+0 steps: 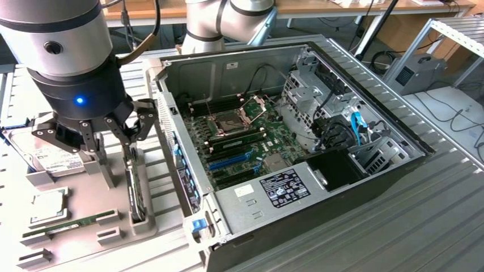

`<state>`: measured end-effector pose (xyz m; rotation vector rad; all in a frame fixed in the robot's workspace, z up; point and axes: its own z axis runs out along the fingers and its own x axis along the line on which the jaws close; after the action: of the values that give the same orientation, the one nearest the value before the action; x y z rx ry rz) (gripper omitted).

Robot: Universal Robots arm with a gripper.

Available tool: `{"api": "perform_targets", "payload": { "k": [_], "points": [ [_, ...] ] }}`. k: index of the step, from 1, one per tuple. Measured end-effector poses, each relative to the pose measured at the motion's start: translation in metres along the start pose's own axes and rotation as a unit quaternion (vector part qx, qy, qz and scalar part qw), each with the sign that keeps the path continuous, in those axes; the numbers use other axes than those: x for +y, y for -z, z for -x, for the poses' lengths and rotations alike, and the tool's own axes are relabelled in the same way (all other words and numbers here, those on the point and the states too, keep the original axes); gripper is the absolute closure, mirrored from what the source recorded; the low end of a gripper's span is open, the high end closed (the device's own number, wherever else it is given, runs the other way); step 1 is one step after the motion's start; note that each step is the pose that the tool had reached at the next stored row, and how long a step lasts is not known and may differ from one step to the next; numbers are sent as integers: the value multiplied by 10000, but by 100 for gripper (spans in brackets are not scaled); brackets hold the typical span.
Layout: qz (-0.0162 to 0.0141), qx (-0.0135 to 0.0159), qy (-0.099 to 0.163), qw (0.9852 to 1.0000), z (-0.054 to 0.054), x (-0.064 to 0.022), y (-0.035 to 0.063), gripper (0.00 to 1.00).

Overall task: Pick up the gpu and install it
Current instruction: 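Pick up the gpu and move the gpu toward the slot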

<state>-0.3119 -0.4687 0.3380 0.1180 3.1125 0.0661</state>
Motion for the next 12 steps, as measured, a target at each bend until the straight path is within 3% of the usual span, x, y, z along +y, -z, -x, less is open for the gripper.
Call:
{"api": "perform_targets", "payload": {
  "k": [12],
  "points": [
    [0, 0, 0, 10000, -53, -4, -68, 58]
  ]
}}
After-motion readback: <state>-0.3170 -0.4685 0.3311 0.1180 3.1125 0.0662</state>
